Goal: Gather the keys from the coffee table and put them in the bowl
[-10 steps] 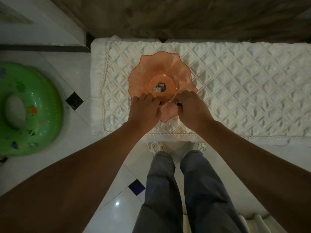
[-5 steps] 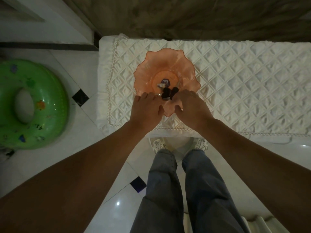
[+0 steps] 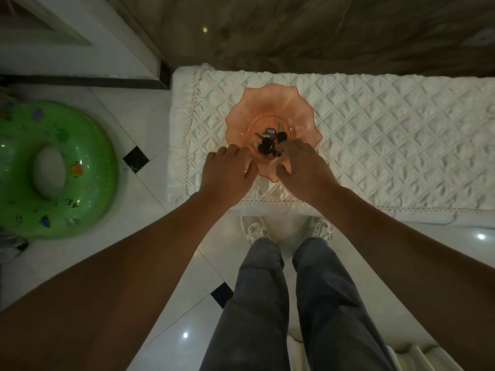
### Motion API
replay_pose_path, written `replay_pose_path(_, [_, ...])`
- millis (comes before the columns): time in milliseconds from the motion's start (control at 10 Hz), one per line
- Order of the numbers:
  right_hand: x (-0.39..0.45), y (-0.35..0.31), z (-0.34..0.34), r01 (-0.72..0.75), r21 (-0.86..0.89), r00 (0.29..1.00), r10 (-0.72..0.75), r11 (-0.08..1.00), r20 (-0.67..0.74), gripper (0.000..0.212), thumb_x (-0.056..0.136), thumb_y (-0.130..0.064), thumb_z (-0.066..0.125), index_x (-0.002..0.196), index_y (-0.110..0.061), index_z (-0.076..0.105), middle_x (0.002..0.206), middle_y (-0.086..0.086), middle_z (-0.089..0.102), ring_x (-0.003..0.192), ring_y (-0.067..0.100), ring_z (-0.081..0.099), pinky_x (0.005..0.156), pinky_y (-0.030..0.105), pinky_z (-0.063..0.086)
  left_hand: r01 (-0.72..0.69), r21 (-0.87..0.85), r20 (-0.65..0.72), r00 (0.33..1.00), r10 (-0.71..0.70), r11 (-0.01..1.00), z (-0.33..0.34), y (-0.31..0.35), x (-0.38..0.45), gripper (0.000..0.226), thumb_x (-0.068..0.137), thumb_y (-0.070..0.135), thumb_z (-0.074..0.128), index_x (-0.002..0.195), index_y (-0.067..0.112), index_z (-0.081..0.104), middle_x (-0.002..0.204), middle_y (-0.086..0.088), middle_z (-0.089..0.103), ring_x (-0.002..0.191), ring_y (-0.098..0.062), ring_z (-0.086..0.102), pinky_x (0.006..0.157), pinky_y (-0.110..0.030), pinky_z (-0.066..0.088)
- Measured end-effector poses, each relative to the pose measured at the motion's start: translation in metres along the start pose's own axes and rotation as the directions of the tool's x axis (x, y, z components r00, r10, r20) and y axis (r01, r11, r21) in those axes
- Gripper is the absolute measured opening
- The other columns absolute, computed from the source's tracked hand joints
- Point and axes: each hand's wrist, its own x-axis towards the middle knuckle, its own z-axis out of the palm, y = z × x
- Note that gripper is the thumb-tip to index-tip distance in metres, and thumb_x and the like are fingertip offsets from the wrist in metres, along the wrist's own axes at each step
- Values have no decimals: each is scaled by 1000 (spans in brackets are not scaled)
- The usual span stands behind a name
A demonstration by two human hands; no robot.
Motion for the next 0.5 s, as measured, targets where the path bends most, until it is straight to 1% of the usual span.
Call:
replay_pose_path(100, [-5,-17,-10,28,-9,999,-28,1000,-45,44,88,-19,59,130,-10,52,132,11,51,118,31,48,91,41,47,-3,-11,-21,1000,3,1000,-19,-5,-6,33,93,35,45,110,12,62,102,-10,66,88,-31,61,76,-42,45])
replay_pose_path(200, [-10,-34,-19,54,-15,995,-56,998,-85,46,87,-19,60,131,-9,51,132,11,52,119,31,48,94,38,45,-11,-8,-56,998,11,1000,-37,-8,-16,37,92,38,43,113,14,61,105,-9,66,92,-30,61,80,-43,46])
replay_pose_path(300, [-18,-61,-29,59,-20,997,-60,998,-56,44,88,-20,60,129,-9,53,130,13,54,121,32,48,101,42,43,23,-11,-51,998,-24,1000,-63,-10,-36,41,94,40,41,115,12,62,108,-10,66,95,-30,60,83,-43,45])
replay_pose_path(400, [-27,-87,-41,88,-9,994,-89,996,-59,42,89,-24,61,127,-10,54,127,11,56,116,31,51,99,45,45,75,-33,-91,993,-78,997,-93,-12,-59,41,95,40,42,116,12,62,109,-11,66,95,-31,60,83,-42,43])
replay_pose_path(500, [-41,-107,-52,98,29,991,-95,995,-93,41,90,-28,61,127,-13,54,126,8,57,113,28,53,99,46,46,158,-45,-129,978,-162,986,-118,-12,-83,42,96,41,42,121,12,59,113,-10,65,98,-29,60,86,-41,41])
